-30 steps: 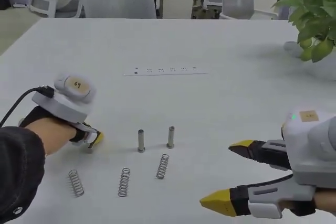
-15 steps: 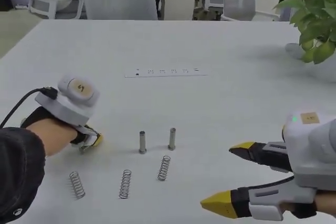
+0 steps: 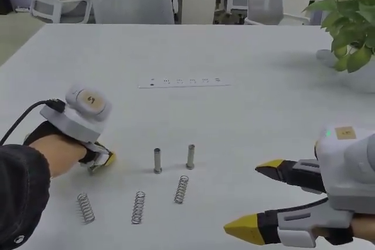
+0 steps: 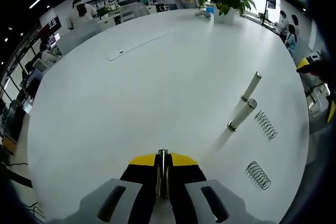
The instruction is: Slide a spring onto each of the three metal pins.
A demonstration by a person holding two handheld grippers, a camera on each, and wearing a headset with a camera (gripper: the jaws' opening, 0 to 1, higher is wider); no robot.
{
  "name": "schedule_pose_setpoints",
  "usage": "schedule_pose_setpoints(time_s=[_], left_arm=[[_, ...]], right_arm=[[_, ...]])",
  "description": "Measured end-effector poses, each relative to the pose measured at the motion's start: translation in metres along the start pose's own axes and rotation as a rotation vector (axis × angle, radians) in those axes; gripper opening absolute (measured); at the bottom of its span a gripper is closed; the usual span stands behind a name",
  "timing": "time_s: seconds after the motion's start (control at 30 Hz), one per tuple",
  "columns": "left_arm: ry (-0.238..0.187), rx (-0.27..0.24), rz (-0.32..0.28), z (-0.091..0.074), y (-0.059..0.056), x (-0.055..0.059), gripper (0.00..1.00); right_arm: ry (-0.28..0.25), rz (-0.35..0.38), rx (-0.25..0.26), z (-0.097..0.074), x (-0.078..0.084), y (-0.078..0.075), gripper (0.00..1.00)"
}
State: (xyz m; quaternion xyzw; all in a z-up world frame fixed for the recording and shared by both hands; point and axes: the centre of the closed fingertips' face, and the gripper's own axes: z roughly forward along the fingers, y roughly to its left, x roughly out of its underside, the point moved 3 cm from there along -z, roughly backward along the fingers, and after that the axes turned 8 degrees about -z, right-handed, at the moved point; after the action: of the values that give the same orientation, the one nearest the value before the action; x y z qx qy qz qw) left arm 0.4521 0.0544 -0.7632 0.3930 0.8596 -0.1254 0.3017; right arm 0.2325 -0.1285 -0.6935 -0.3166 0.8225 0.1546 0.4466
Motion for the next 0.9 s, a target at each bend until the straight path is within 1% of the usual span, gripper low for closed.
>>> schedule_pose_setpoints(time_s=[0.33,0.63,0.9], left_arm=[[-0.034,0.013,-0.006,-0.01,-0.004,-0.006,0.0],[-0.059,0.022,-0.011,-0.019,-0.006,-0.007,0.0],[-0.087,0.032,-0.043,-0.028,-0.005,-0.007,0.0]], right_arm=[[-0.002,-0.009,-0.006,0.002,-0.004,0.001,0.76],[-0.005,-0.017,-0.008,0.002,-0.006,0.002,0.76],[-0.005,-0.025,-0.008,0.002,-0.008,0.003,0.75]])
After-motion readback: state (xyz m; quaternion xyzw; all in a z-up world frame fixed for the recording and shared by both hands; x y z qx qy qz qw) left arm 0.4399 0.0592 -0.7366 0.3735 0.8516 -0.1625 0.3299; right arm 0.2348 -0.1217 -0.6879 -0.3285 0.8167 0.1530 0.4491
